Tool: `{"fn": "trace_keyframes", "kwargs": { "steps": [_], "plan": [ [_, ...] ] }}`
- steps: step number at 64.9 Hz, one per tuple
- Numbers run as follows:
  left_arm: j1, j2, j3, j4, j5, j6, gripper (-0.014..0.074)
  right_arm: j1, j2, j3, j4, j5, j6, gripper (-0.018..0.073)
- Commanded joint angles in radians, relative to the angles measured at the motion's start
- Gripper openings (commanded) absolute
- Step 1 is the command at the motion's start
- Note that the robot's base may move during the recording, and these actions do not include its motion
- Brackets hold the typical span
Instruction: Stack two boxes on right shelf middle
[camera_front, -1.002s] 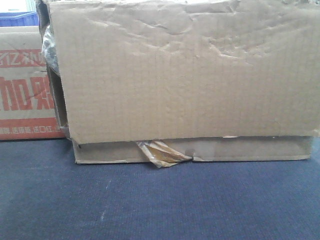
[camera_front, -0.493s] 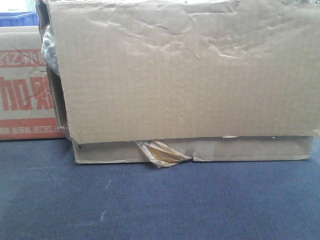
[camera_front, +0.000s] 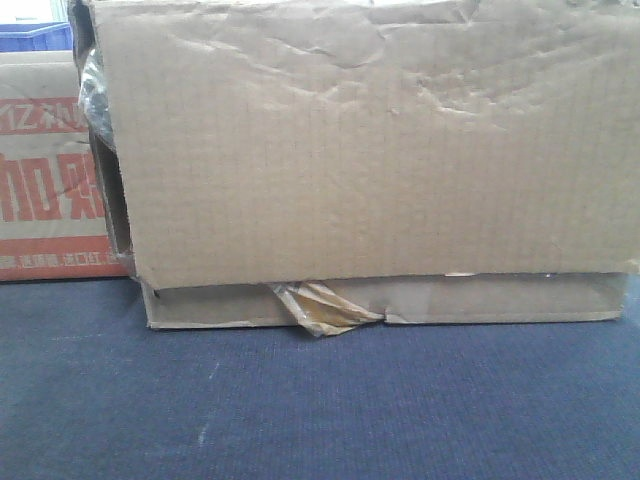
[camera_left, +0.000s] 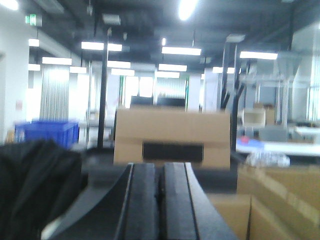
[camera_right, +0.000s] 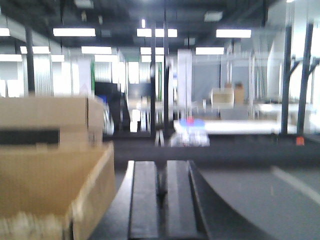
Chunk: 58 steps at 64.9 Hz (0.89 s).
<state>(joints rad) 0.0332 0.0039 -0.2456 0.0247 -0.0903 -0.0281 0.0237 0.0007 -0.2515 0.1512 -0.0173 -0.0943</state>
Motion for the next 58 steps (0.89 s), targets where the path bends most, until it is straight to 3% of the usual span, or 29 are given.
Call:
{"fn": "trace_keyframes", "kwargs": {
  "steps": [1, 10, 18, 22, 29, 37, 45, 58],
  "plan": [
    [0.004, 0.043, -0.158, 0.017, 0.081, 0.000, -0.0111, -0.005, 0.020, -0.135, 0.002, 0.050, -0.001, -0.0154],
    [0.004, 0.153, -0.389, 0.017, 0.199, 0.000, -0.0111, -0.003, 0.143, -0.335, -0.061, 0.190, -0.001, -0.0143],
    [0.004, 0.269, -0.543, 0.031, 0.356, 0.000, -0.0085, -0.003, 0.299, -0.489, -0.063, 0.223, -0.001, 0.0001],
    [0.003, 0.361, -0.623, 0.041, 0.488, 0.000, 0.0016, -0.003, 0.410, -0.569, -0.063, 0.229, -0.001, 0.0194],
    [-0.031, 0.428, -0.656, 0.050, 0.530, 0.000, 0.0205, -0.003, 0.526, -0.631, -0.081, 0.227, -0.001, 0.0404],
    [-0.081, 0.472, -0.656, 0.072, 0.549, 0.000, 0.0449, -0.003, 0.603, -0.646, -0.116, 0.205, -0.001, 0.0566],
    [-0.098, 0.529, -0.665, 0.074, 0.619, 0.000, 0.0608, -0.003, 0.656, -0.646, -0.116, 0.204, -0.001, 0.0568],
    [-0.098, 0.695, -0.785, 0.074, 0.797, 0.000, 0.0587, 0.000, 0.699, -0.646, -0.089, 0.263, -0.001, 0.0568]
  ]
}}
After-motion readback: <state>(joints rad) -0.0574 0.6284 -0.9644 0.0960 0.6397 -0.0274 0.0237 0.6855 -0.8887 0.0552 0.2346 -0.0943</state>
